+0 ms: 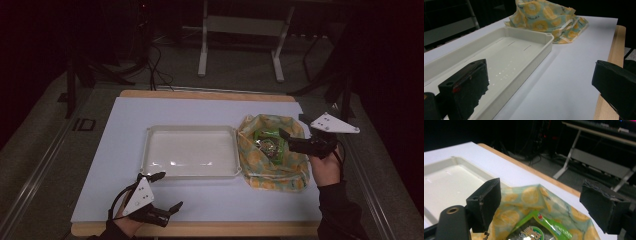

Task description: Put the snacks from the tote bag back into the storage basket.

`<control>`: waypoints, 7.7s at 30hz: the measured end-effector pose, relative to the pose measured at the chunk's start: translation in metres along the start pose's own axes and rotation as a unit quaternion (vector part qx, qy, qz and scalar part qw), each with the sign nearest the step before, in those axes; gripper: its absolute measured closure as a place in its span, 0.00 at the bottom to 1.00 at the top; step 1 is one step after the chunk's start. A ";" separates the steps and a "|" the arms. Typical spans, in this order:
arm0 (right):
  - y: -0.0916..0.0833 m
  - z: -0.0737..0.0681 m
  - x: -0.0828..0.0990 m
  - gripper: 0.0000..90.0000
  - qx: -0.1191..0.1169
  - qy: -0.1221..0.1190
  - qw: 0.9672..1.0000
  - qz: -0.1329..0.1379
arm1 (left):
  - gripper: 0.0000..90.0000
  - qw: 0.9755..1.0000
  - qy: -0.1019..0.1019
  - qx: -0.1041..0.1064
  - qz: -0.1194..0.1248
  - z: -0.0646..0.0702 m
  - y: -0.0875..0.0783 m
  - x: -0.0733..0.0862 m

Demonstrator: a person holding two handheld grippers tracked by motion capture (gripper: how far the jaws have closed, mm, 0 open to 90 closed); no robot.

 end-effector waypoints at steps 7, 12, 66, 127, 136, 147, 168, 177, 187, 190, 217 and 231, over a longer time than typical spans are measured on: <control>0.013 0.011 0.014 0.15 -0.015 0.045 0.999 -0.011 | 0.01 1.000 0.000 -0.002 0.001 -0.001 0.000 0.000; 0.018 0.018 0.024 0.15 -0.025 0.073 0.997 -0.022 | 0.01 1.000 0.001 -0.001 -0.001 0.000 0.001 0.000; 0.065 0.037 0.143 0.65 0.004 0.231 0.940 -0.252 | 0.01 1.000 0.004 0.006 -0.009 0.002 0.003 0.002; 0.059 0.031 0.136 0.99 -0.018 0.299 0.912 -0.280 | 0.01 1.000 0.008 0.002 -0.018 0.001 0.004 0.004; 0.047 0.034 0.128 0.99 -0.017 0.309 0.915 -0.259 | 0.01 1.000 0.007 0.002 -0.017 0.001 0.005 0.004; 0.031 0.045 0.118 0.99 -0.004 0.315 0.919 -0.237 | 0.01 1.000 0.007 0.002 -0.018 0.001 0.005 0.004; -0.004 0.067 0.108 0.99 0.016 0.327 0.921 -0.210 | 0.01 1.000 0.008 0.000 -0.018 0.001 0.005 0.004; -0.020 0.074 0.104 0.99 0.024 0.331 0.922 -0.200 | 0.01 1.000 0.009 0.001 -0.019 0.001 0.005 0.004; -0.031 0.081 0.103 0.99 0.030 0.343 0.920 -0.187 | 0.01 1.000 0.009 0.000 -0.019 0.001 0.005 0.004; -0.035 0.084 0.102 0.99 0.032 0.347 0.920 -0.180 | 0.01 1.000 0.009 0.000 -0.020 0.001 0.005 0.004; -0.051 0.078 0.062 0.99 0.024 0.345 0.928 -0.138 | 0.01 1.000 0.011 0.002 -0.021 0.002 0.005 0.004; -0.041 0.067 0.034 0.99 0.017 0.332 0.935 -0.124 | 0.01 1.000 0.012 0.002 -0.020 0.002 0.005 0.004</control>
Point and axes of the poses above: each handheld gripper's, and its own axes: y roughly forward along the jaws, x roughly out of its underside, z roughly to its right, the point moved 9 cm from there along y, roughly forward along the jaws, and after that the axes turned 4 degrees about z, right-handed, at the moved point
